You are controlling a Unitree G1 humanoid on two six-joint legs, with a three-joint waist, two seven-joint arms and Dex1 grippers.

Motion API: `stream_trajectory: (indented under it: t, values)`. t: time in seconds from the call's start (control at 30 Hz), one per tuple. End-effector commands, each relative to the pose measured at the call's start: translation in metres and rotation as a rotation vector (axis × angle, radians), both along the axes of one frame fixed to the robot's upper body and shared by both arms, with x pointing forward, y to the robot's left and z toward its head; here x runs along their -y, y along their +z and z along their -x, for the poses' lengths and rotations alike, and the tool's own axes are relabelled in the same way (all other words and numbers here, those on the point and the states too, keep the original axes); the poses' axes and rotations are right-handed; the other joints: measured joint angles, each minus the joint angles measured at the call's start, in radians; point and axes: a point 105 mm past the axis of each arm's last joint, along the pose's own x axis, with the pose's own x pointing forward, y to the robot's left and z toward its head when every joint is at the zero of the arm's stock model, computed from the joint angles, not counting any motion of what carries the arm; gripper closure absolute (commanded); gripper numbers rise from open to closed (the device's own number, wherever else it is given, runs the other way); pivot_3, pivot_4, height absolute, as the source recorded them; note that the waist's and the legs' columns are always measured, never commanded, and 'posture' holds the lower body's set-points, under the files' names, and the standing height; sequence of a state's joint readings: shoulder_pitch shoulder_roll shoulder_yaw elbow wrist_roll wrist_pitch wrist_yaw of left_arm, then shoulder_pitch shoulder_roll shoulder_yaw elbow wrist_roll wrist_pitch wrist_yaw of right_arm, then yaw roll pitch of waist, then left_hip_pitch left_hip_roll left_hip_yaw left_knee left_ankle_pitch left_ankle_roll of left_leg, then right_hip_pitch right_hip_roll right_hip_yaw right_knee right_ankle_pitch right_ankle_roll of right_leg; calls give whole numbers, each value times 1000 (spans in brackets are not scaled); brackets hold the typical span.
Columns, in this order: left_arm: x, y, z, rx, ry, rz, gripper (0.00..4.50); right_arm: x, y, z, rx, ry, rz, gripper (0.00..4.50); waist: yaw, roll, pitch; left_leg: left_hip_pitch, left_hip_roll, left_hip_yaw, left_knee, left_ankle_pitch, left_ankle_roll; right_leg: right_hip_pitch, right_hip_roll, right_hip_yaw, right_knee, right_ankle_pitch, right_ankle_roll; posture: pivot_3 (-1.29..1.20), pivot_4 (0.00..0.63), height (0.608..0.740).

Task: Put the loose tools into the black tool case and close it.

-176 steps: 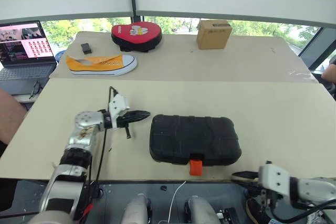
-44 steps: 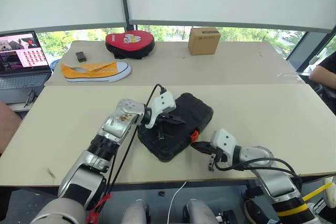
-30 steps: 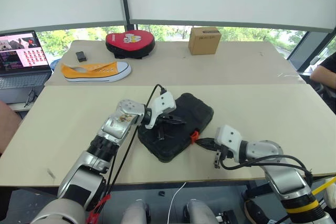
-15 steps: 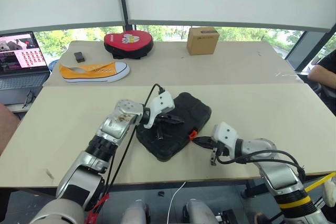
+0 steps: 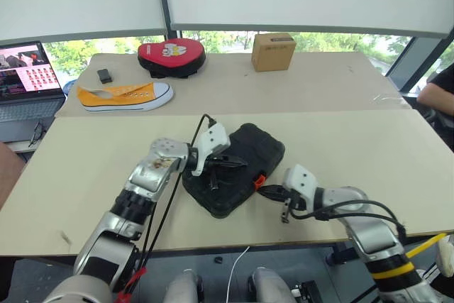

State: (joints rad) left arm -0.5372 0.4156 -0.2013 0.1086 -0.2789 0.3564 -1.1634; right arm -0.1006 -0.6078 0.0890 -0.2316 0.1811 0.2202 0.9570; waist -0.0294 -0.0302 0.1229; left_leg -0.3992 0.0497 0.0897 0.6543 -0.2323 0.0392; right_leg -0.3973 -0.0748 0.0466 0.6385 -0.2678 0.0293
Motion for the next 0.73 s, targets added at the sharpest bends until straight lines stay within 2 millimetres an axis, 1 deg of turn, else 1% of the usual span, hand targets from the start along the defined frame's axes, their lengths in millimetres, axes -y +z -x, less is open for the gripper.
stream_trajectory:
  t: [0.03, 0.07, 0.13, 0.2, 0.23, 0.27, 0.3, 0.33, 0.37, 0.4, 0.47, 0.53, 0.6, 0.73]
  values:
    - [-44, 12, 8, 43, 75, 79, 2698, 31, 23, 5, 64, -50, -36, 3350, 2, -4, 2, -1, 0, 0, -2, 0, 0, -1, 0, -1, 0, 0, 0, 0, 150, 740]
    - [-54, 16, 10, 59, 100, 86, 2259, 39, 23, 5, 67, -69, -31, 2913, 1, -4, 3, -3, 0, 0, -4, 1, -1, -4, 0, -1, -1, 0, 0, 0, 150, 740]
    - [-77, 21, 13, 95, 177, 91, 1503, 56, 23, 5, 78, -102, -8, 2315, 2, -2, 5, -6, 0, 0, -7, 1, -1, -7, 1, -2, -4, 0, 0, 0, 150, 740]
    - [-108, 23, 15, 111, 309, 88, 714, 76, 25, 4, 112, -146, 10, 1584, 9, -2, 10, -8, 0, 0, -9, 1, -1, -8, 1, -3, -8, 0, 0, 0, 150, 740]
    - [-121, 21, 18, 100, 362, 76, 315, 85, 26, 3, 137, -159, 23, 1254, 13, -2, 12, -9, -1, 0, -9, 1, -1, -8, 1, -4, -9, 0, 0, 0, 150, 740]
    - [-137, 15, 24, 93, 413, 51, 14, 91, 28, 3, 174, -139, 39, 867, 15, -2, 14, -10, -1, 0, -9, 1, -1, -8, 0, -4, -10, 0, 1, 0, 150, 740]
    - [-149, 9, 29, 101, 455, 24, 0, 94, 29, 5, 200, -116, 33, 589, 14, -1, 15, -10, -2, 0, -9, 0, -1, -8, -1, -4, -11, 0, 2, 0, 150, 740]
    - [-158, 6, 34, 104, 482, 7, 0, 95, 31, 7, 221, -90, 6, 162, 15, -1, 16, -11, -2, 1, -9, 0, -1, -8, -1, -4, -12, 0, 2, 0, 150, 740]
    - [-165, 3, 41, 116, 494, -3, 0, 97, 36, 8, 249, -72, -39, 53, 16, -1, 18, -11, -3, 2, -9, 0, -1, -8, -2, -4, -12, 0, 3, 0, 150, 740]
    - [-170, 1, 47, 135, 503, -18, 0, 99, 40, 7, 255, -73, -71, 53, 18, -1, 18, -11, -3, 2, -9, 0, -1, -7, -2, -4, -13, 0, 3, 0, 150, 740]
    - [-180, -7, 59, 140, 539, -56, 0, 105, 43, 5, 200, -83, -123, 53, 20, -1, 20, -10, -3, 2, -9, 0, -1, -7, -3, -4, -13, 1, 3, 0, 150, 740]
    - [-188, -16, 64, 135, 578, -79, 0, 109, 39, 4, 195, -73, -102, 53, 23, -2, 21, -10, -3, 2, -9, 1, -2, -7, -4, -5, -13, 1, 4, 0, 150, 740]
    - [-190, -20, 66, 144, 594, -98, 0, 112, 35, 2, 200, -70, -84, 53, 28, -2, 21, -10, -3, 2, -9, 0, -2, -6, -6, -5, -13, 2, 3, 0, 150, 740]
    - [-187, -16, 64, 189, 622, -86, 0, 115, 33, 0, 205, -69, -83, 53, 35, -1, 21, -10, -2, 2, -10, 0, -3, -7, -14, -6, -13, 2, 2, 0, 150, 740]
